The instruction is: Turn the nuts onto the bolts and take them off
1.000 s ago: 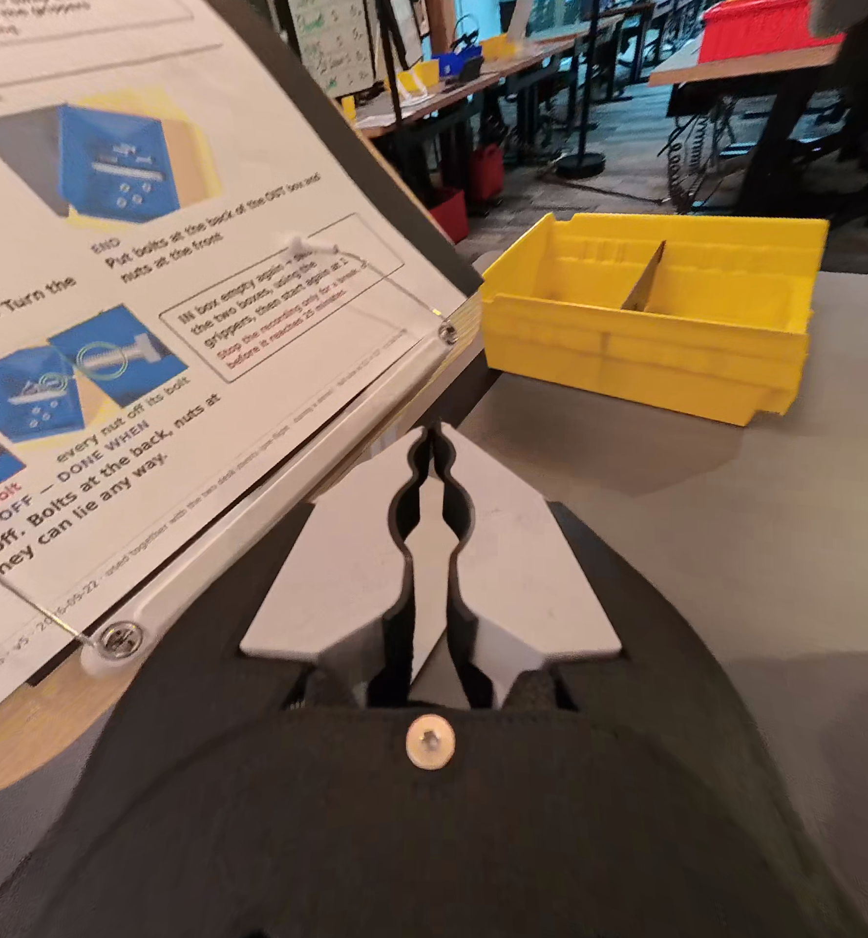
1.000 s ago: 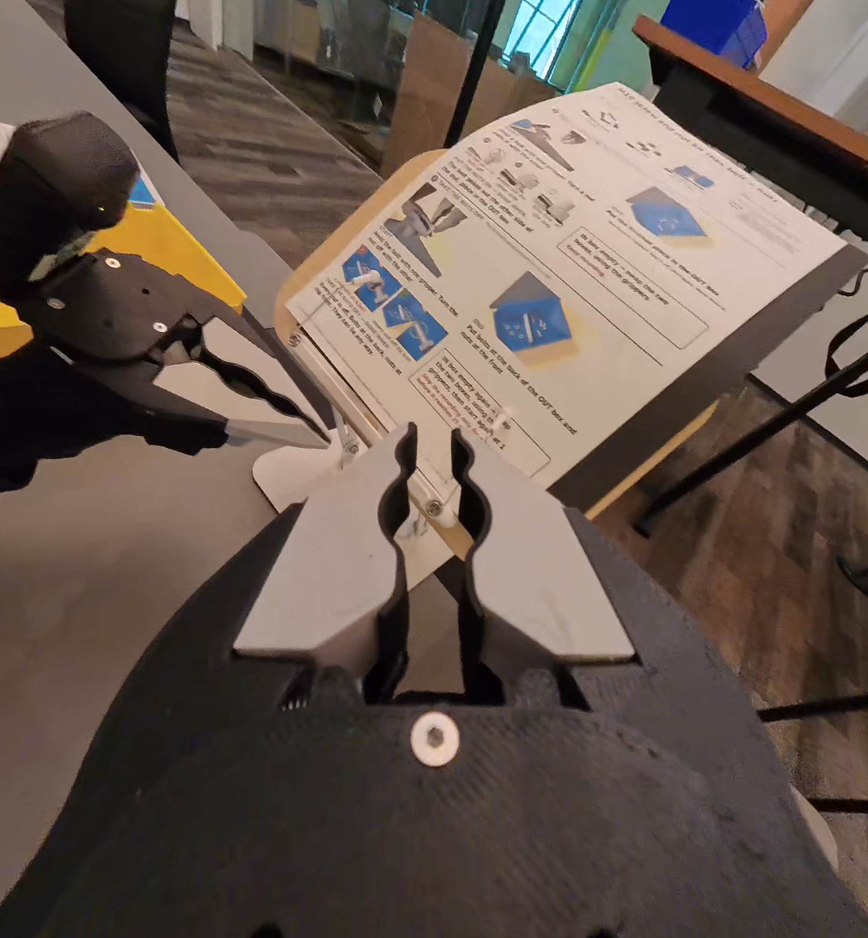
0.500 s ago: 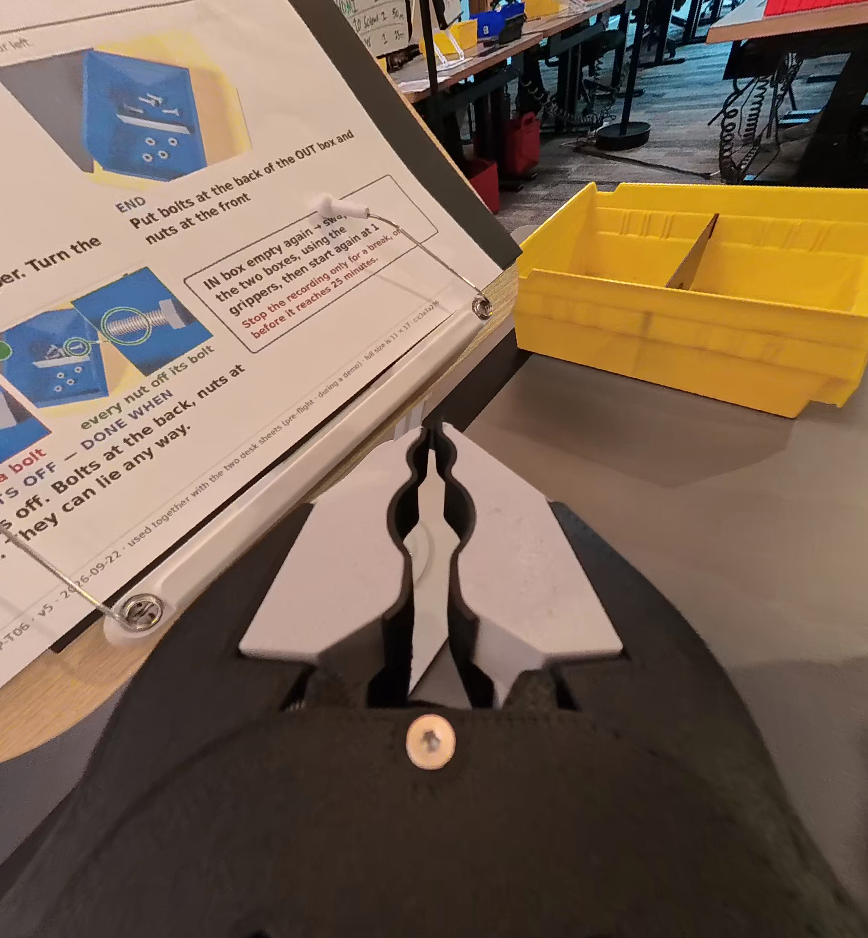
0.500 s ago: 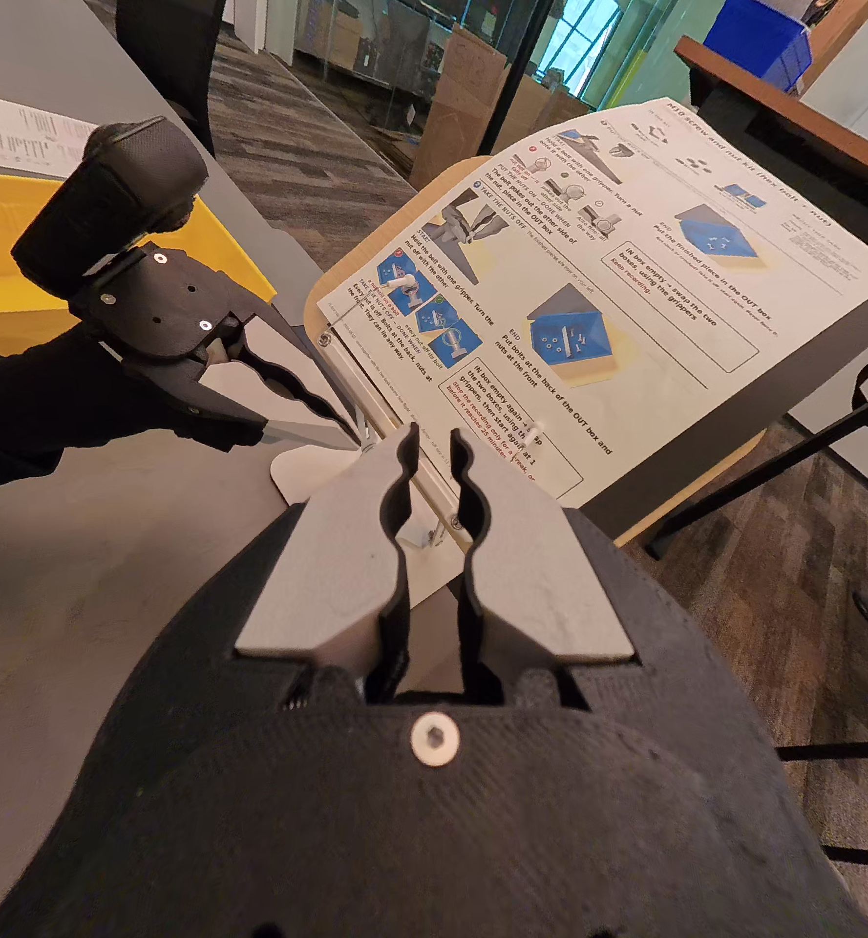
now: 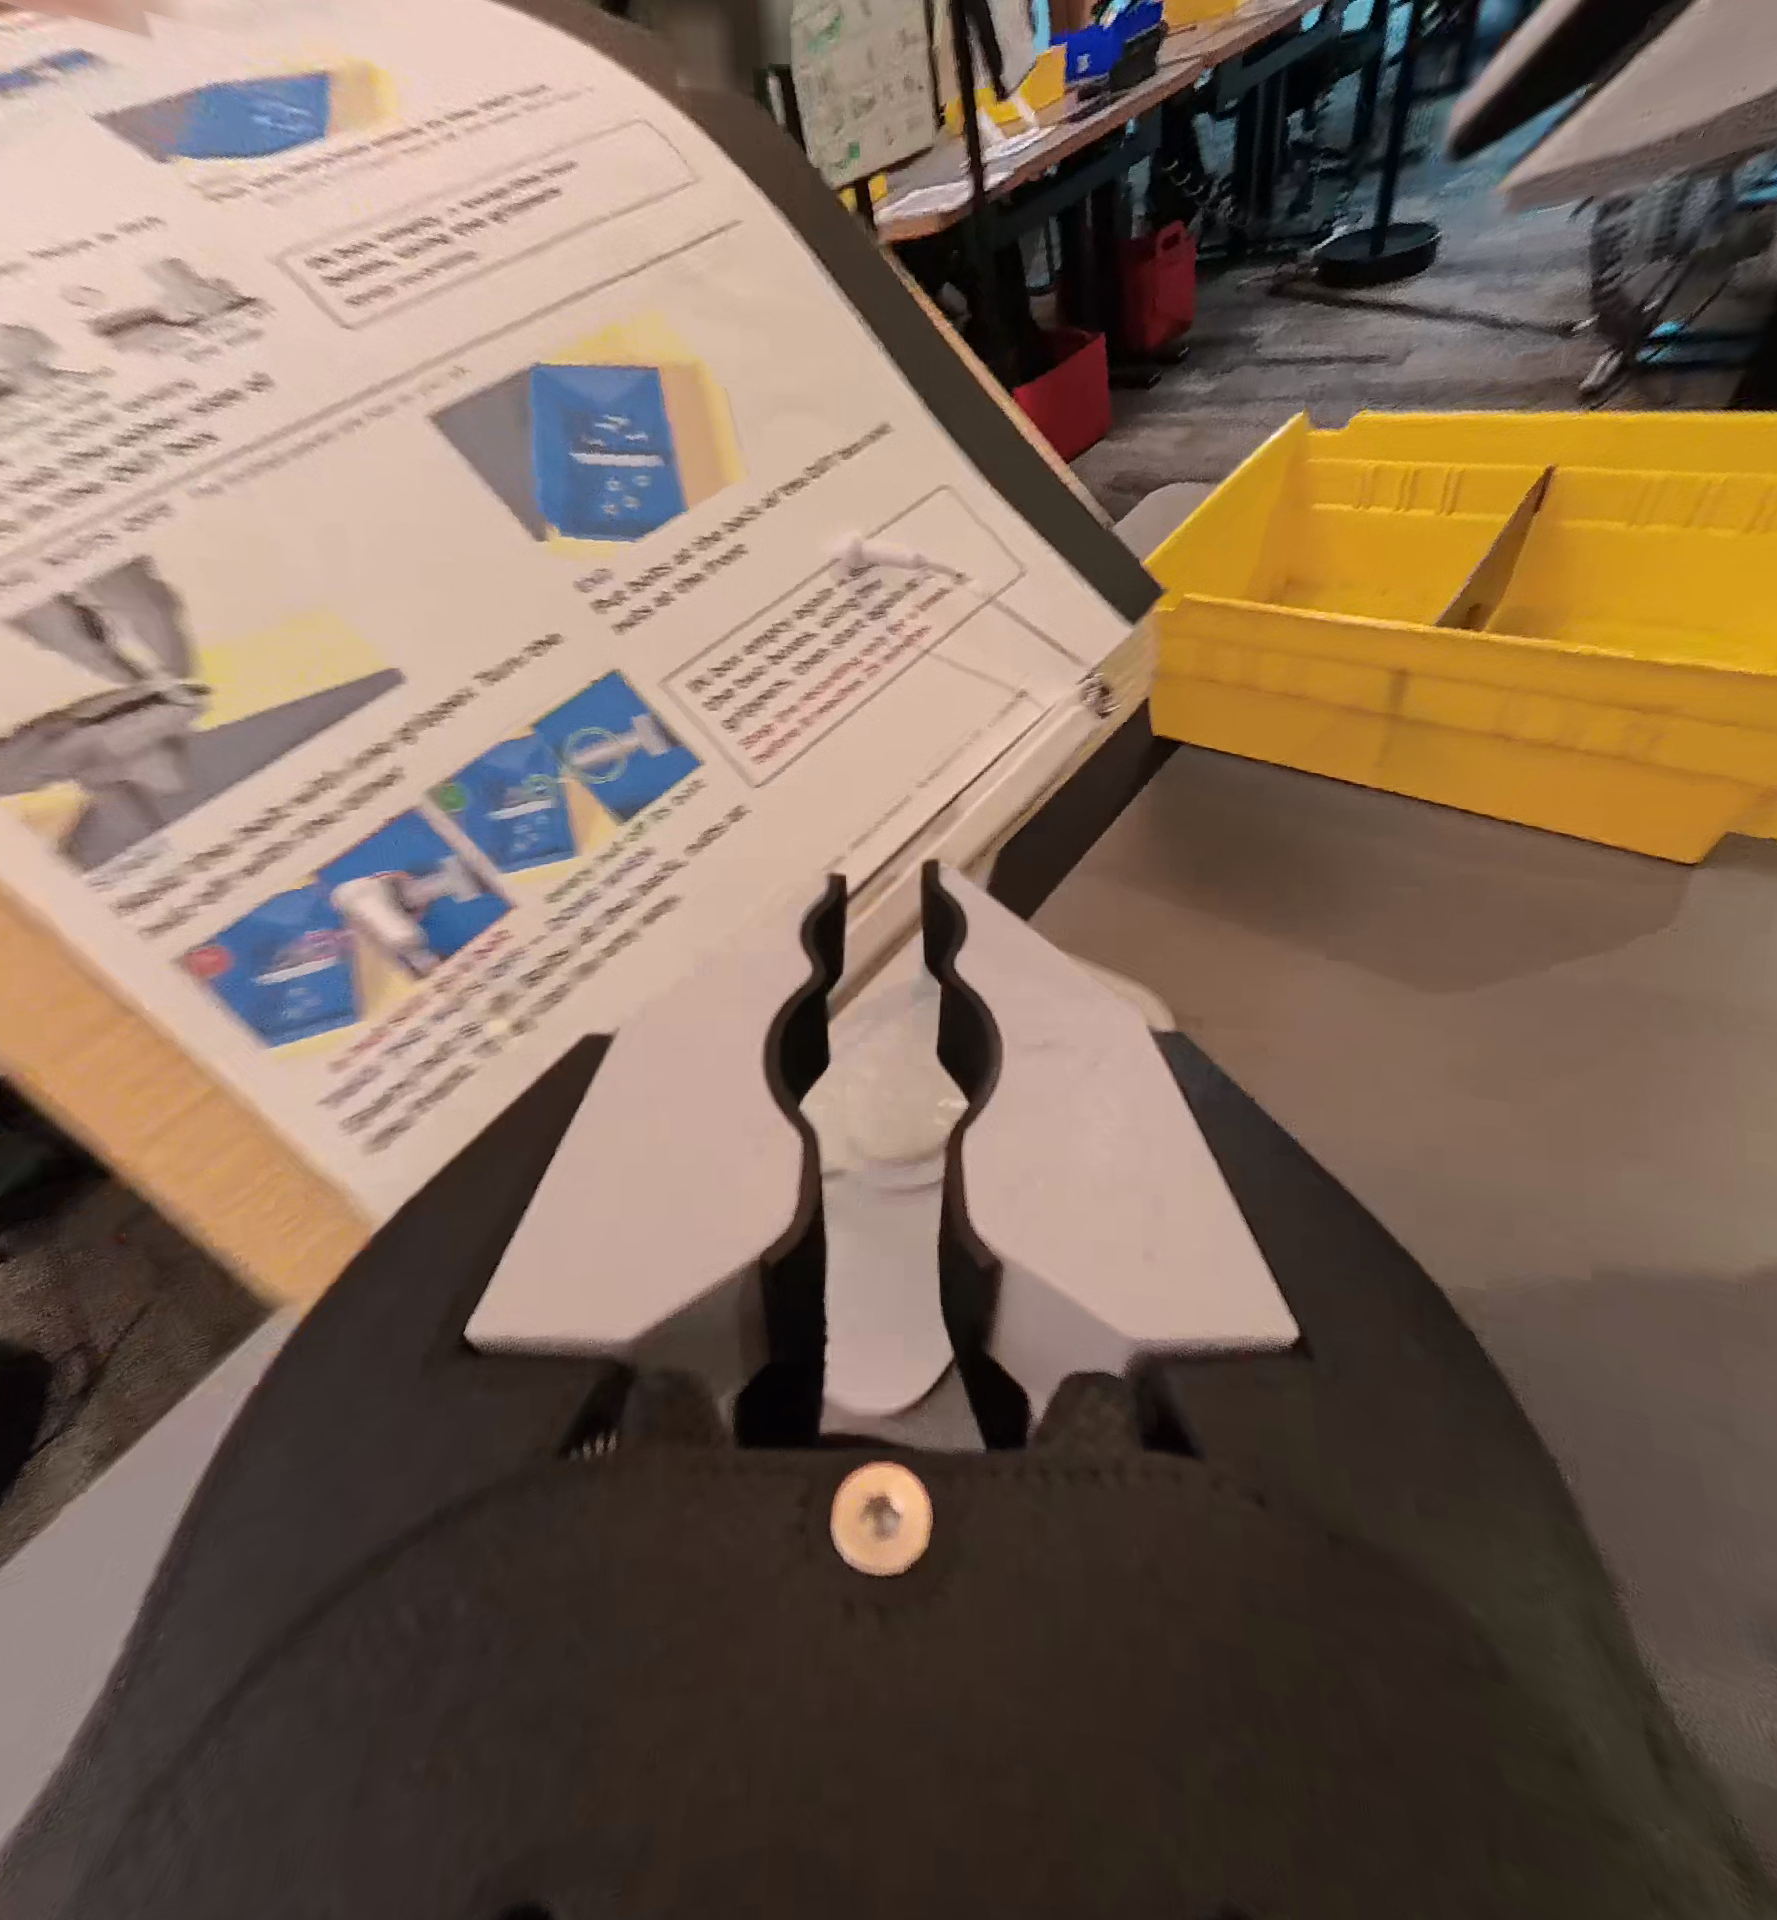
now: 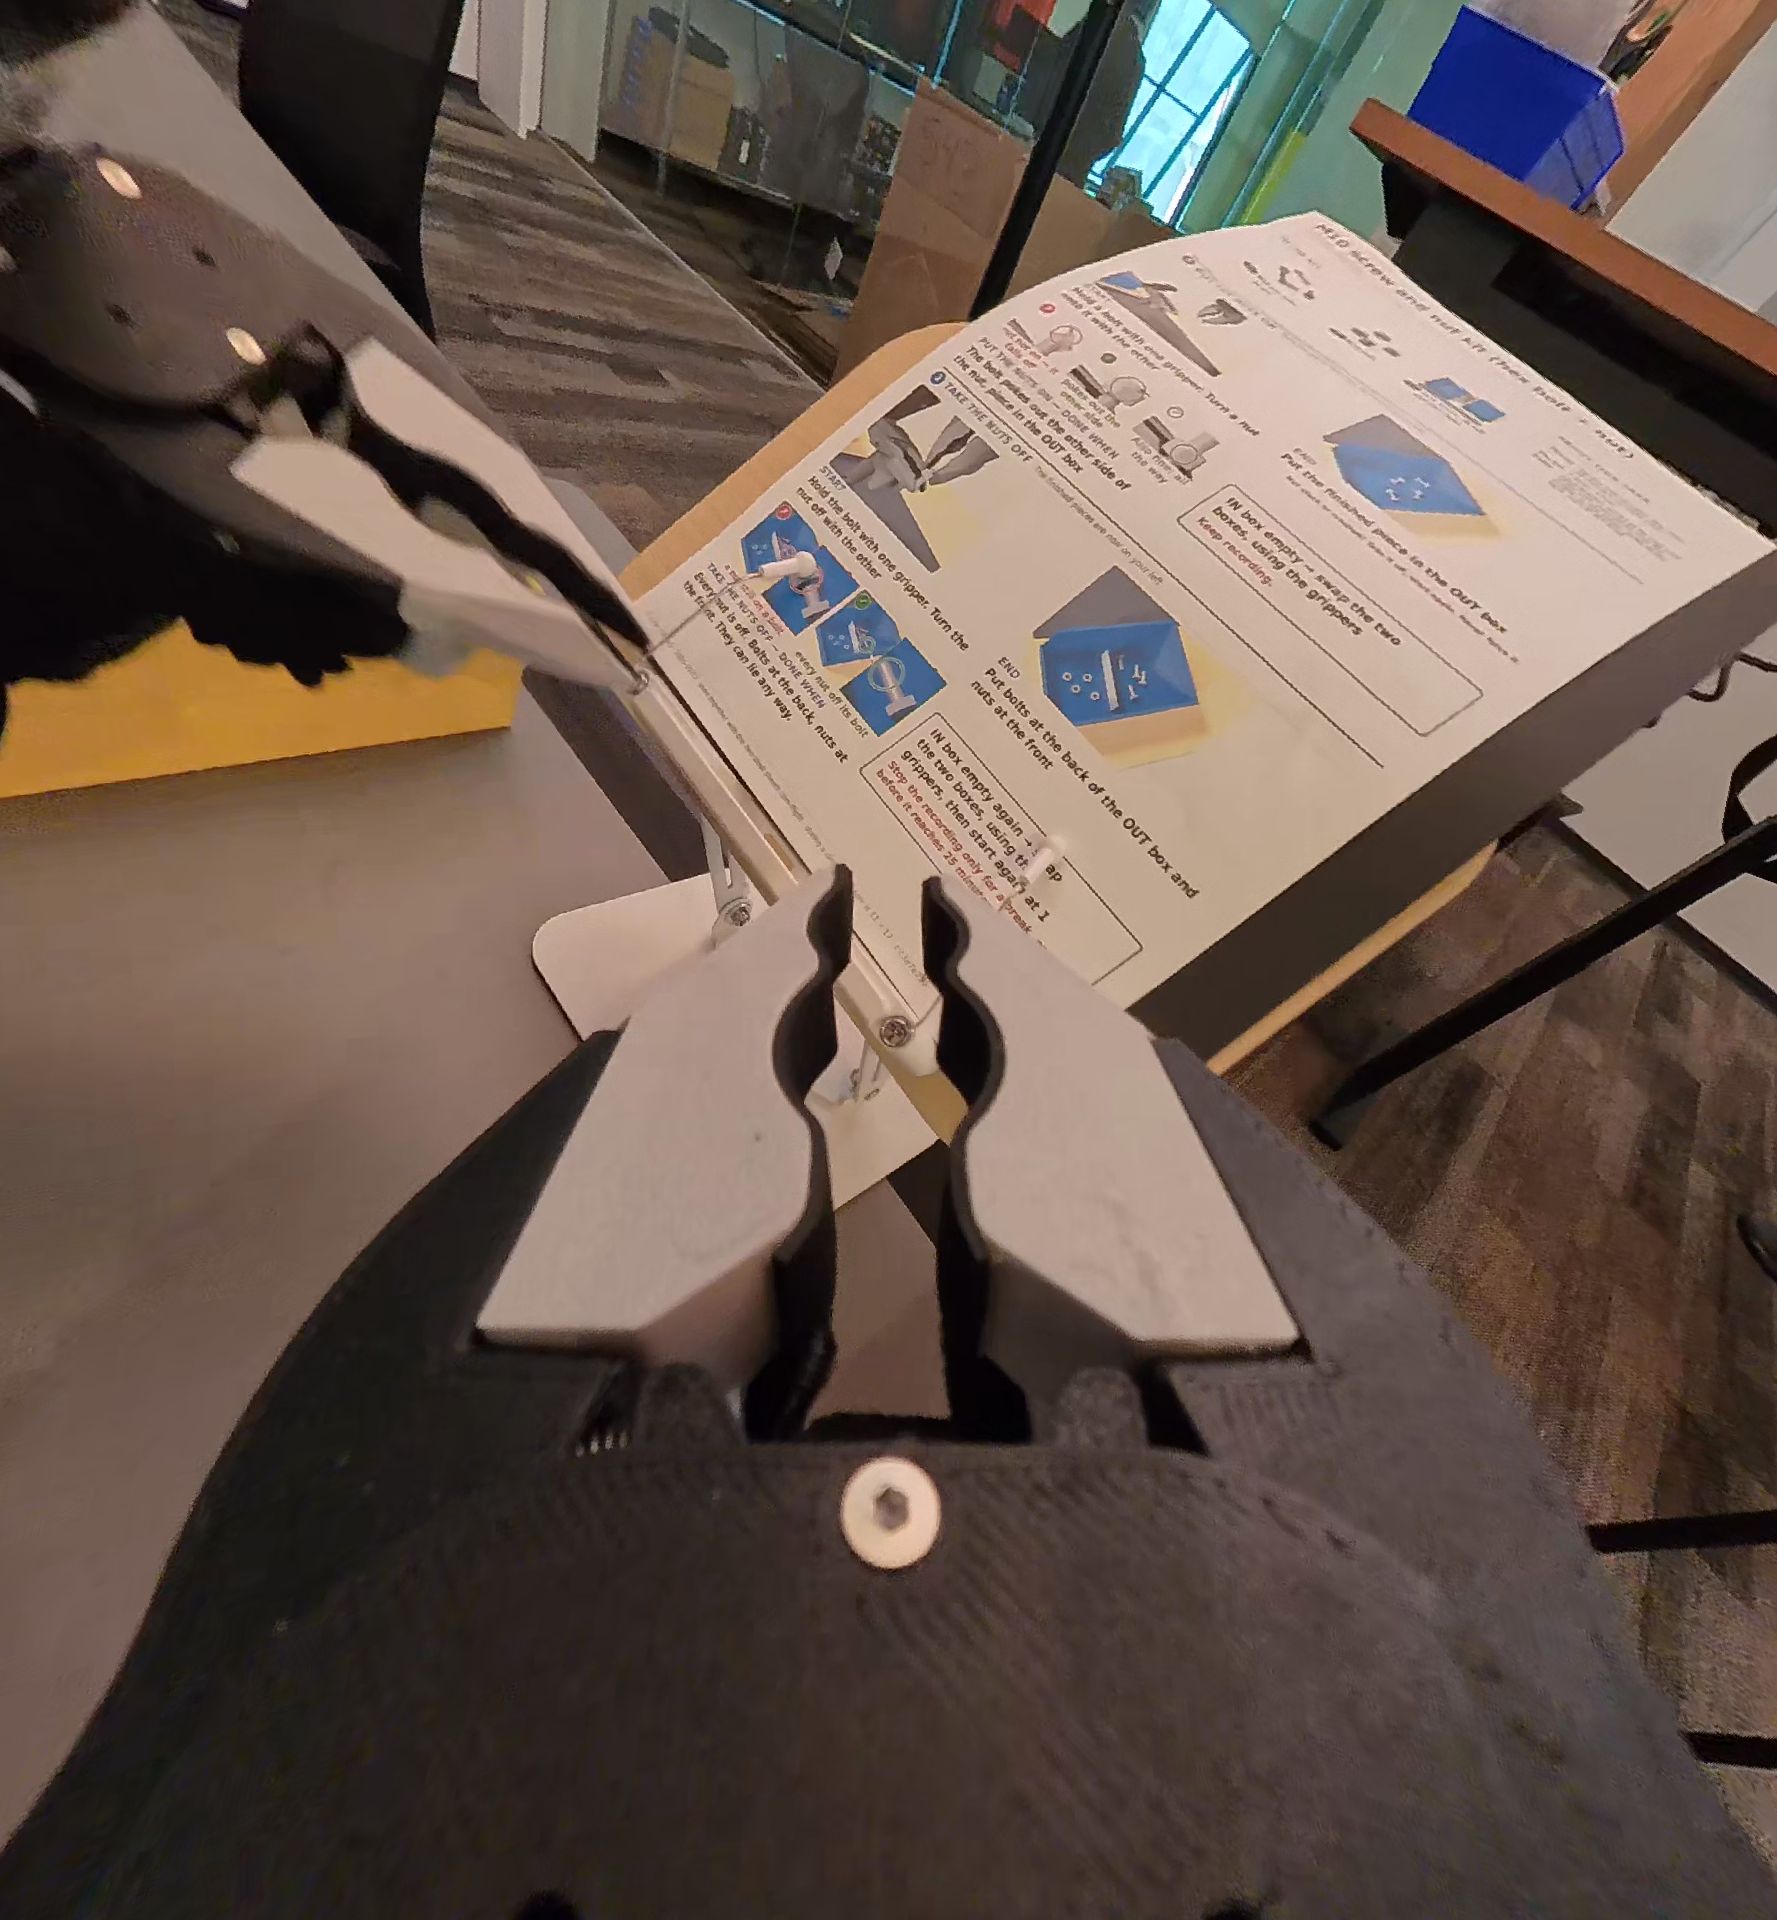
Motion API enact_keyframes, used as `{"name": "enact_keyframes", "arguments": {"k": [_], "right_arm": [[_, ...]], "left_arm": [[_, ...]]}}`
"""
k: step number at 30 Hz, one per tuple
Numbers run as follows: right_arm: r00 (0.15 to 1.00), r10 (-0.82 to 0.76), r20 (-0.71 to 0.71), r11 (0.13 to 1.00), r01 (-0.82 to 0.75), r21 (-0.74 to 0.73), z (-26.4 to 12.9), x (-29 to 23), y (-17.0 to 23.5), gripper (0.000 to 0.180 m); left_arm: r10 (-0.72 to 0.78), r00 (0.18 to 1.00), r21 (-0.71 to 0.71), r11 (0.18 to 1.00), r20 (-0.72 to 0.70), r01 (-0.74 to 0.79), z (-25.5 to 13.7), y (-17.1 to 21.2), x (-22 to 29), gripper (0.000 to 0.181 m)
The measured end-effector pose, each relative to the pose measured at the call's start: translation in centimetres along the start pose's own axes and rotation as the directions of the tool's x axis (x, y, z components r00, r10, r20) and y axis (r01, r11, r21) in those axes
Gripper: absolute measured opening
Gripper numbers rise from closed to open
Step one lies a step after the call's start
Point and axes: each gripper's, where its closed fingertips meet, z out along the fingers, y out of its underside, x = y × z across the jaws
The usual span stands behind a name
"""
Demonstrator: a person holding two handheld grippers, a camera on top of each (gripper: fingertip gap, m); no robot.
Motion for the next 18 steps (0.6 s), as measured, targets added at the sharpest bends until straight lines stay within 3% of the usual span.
{"name": "enact_keyframes", "arguments": {"k": [4, 7, 11, 18], "right_arm": [[1.0, 0.026, 0.002, 1.0, -0.026, 0.011, -0.7, 0.8, 0.5, 0.011], [0.999, 0.045, 0.0, 0.999, -0.045, 0.016, -0.9, 1.3, 0.8, 0.011], [0.998, 0.056, 0.019, 0.998, -0.056, 0.006, -0.6, 1.2, 1.3, 0.011], [0.997, 0.032, 0.064, 0.999, -0.032, 0.004, 0.3, -0.3, 0.7, 0.011]], "left_arm": [[0.064, 0.988, -0.136, 0.99, 0.14, -0.044, -5.2, 1.3, -4.9, 0.014], [0.045, 0.972, -0.308, 0.951, 0.231, 0.03, -9.9, 5.8, -8.5, 0.014], [-0.061, 0.939, -0.515, 0.823, 0.339, 0.239, -15.6, 15.0, -11.1, 0.017], [-0.208, 0.889, -0.676, 0.586, 0.409, 0.448, -19.2, 26.9, -10.8, 0.018]]}}
